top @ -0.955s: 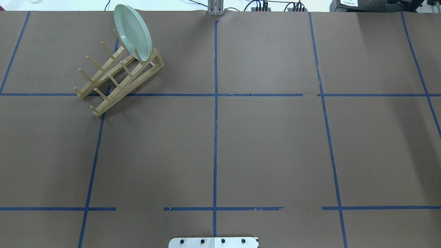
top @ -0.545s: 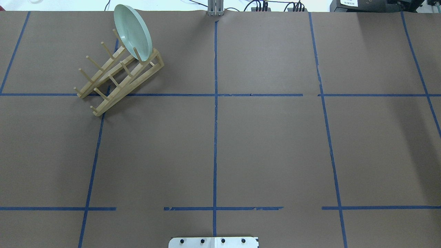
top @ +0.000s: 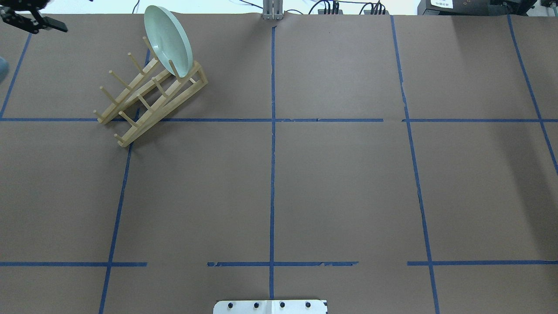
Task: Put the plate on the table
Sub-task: 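Reach the left gripper to the pale green plate's rim in the rack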
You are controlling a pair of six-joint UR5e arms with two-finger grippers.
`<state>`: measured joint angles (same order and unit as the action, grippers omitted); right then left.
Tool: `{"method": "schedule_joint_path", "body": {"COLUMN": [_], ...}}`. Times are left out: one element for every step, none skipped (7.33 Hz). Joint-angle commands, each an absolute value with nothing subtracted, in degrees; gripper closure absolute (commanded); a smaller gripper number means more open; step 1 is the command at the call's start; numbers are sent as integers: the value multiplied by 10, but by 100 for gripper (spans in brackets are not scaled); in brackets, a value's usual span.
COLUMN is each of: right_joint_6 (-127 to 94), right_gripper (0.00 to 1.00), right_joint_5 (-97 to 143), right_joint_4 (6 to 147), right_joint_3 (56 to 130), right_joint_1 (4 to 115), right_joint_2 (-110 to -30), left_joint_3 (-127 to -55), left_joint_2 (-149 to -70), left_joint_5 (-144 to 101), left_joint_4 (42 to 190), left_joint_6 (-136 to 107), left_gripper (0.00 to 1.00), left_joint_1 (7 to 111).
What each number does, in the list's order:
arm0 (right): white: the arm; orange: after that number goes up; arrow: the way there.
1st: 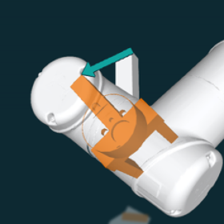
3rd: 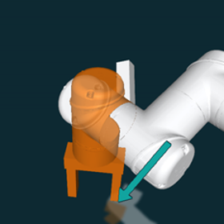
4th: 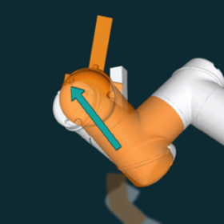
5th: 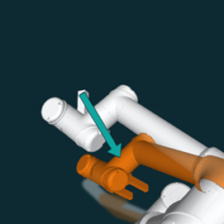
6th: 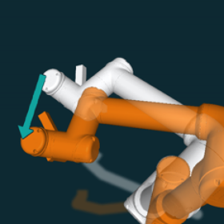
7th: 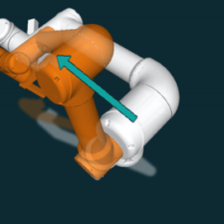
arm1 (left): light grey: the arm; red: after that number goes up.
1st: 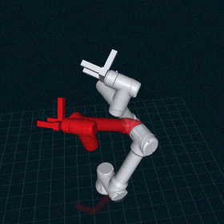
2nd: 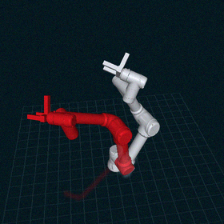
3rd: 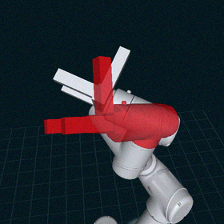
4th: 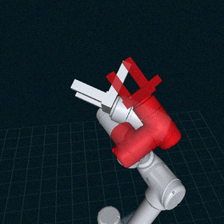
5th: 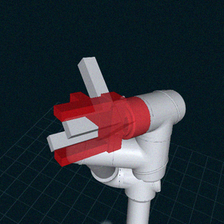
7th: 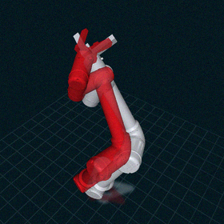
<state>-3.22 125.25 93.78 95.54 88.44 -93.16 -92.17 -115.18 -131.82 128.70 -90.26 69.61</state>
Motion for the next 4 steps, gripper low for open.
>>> {"method": "schedule_joint_path", "body": {"right_joint_6": [-33,-32,-33,-32], "right_gripper": [0,0,0,0], "right_joint_5": [1252,1252,1252,1252], "right_joint_4": [938,938,938,938], "right_joint_3": [955,955,955,955], "right_joint_1": [885,885,885,884], "right_joint_2": [-932,-932,-932,-932], "left_joint_3": [-888,-869,-851,-830], "left_joint_2": [-1178,-1203,-1208,-1210], "left_joint_5": [-1161,-1108,-1100,-1100], "left_joint_4": [1393,1393,1416,1453], "left_joint_6": [-1057,-1066,-1066,-1066], "left_gripper": [0,0,0,0], "left_joint_1": [604,581,579,579]}}
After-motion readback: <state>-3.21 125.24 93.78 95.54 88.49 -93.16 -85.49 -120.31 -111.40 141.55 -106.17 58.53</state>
